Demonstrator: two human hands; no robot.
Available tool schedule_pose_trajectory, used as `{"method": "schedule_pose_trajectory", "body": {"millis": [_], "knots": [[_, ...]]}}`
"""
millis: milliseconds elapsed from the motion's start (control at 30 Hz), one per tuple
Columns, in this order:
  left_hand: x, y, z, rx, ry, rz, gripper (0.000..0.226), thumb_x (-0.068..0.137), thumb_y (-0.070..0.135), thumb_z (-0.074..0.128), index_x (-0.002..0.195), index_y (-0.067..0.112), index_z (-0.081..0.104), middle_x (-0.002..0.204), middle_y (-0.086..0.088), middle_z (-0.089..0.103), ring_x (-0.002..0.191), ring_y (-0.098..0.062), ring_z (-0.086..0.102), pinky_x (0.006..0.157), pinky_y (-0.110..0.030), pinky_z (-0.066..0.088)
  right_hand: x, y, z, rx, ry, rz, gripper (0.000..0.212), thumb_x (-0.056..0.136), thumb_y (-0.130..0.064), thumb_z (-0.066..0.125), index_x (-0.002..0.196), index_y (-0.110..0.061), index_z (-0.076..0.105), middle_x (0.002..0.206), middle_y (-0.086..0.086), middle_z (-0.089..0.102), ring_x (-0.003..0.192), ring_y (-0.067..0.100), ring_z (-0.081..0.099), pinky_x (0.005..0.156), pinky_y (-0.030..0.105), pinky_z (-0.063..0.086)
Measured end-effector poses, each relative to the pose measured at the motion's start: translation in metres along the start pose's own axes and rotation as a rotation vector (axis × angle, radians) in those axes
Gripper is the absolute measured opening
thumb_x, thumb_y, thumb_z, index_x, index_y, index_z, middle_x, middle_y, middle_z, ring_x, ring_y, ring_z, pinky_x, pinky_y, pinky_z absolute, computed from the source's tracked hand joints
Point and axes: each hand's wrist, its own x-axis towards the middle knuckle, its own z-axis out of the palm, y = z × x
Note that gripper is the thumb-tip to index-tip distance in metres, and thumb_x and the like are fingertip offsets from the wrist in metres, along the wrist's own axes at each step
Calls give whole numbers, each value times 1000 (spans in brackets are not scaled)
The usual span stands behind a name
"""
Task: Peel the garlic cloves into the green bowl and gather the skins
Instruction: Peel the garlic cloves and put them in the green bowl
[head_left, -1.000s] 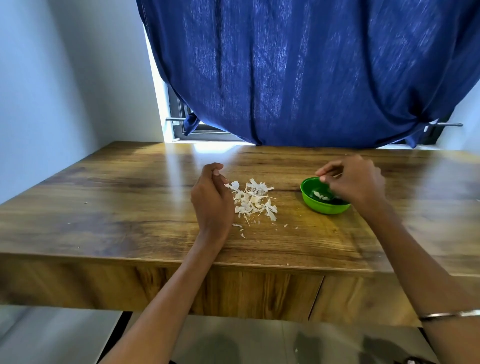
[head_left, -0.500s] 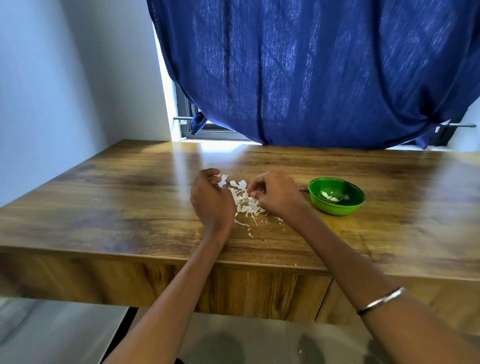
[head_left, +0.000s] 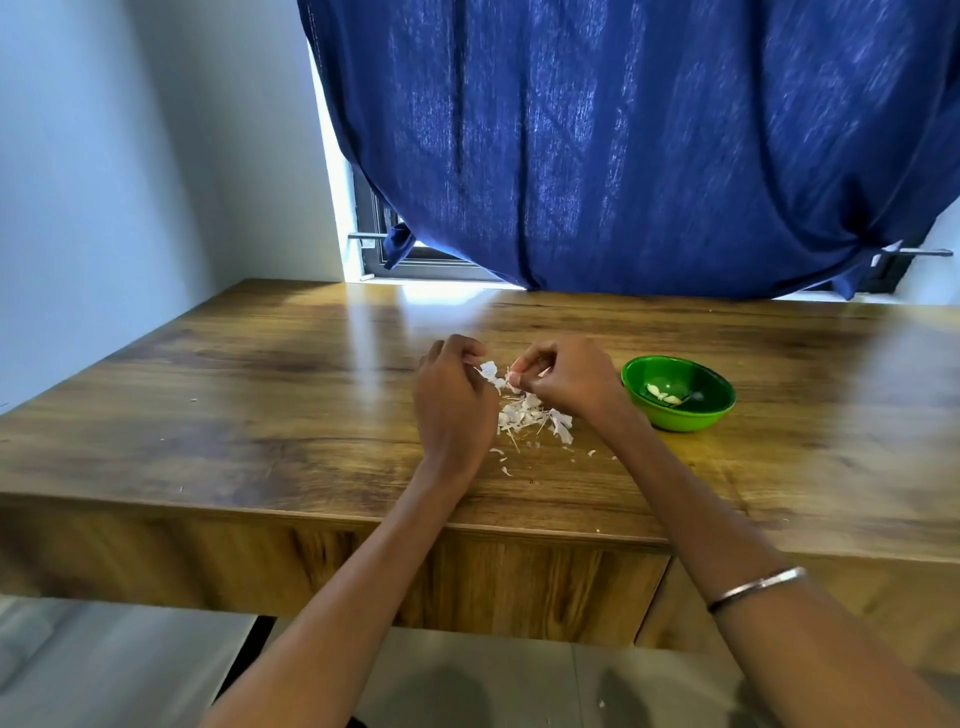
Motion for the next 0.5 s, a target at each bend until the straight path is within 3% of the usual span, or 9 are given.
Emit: {"method": "schedule_pose_trajectory", "body": {"millis": [100,200,400,500], "knots": [[1,4,7,70,-96,173,30,81,3,45,96,8,71,93,-6,70,92,-22,57,78,-32,42,-10,9,-8,279,115,22,14,77,-23,87,84,-23,74,78,-12,73,64,-6,66,57,11,50],[8,4,18,85,-174,295,26,84,6,49,97,9,72,94,-4,71,92,-23,59,79,-37,48,-15,16,-7,362,233,4,15,77,-17,87,83,-19,74,79,-9,74,69,-5,68,61,9,51],[11,2,18,-47,-231,377,12,90,10,67,98,15,74,93,7,73,79,-12,63,76,-7,40,-18,21,4,302,344,-53,13,85,-12,79,96,-20,80,86,-12,76,80,-2,70,84,30,60],[11,1,17,-123,-239,323,11,87,13,79,97,17,76,89,19,70,74,-4,64,72,-6,41,-19,21,5,294,350,-74,15,87,-10,76,99,-19,79,86,-13,76,80,-4,70,86,33,60]]}}
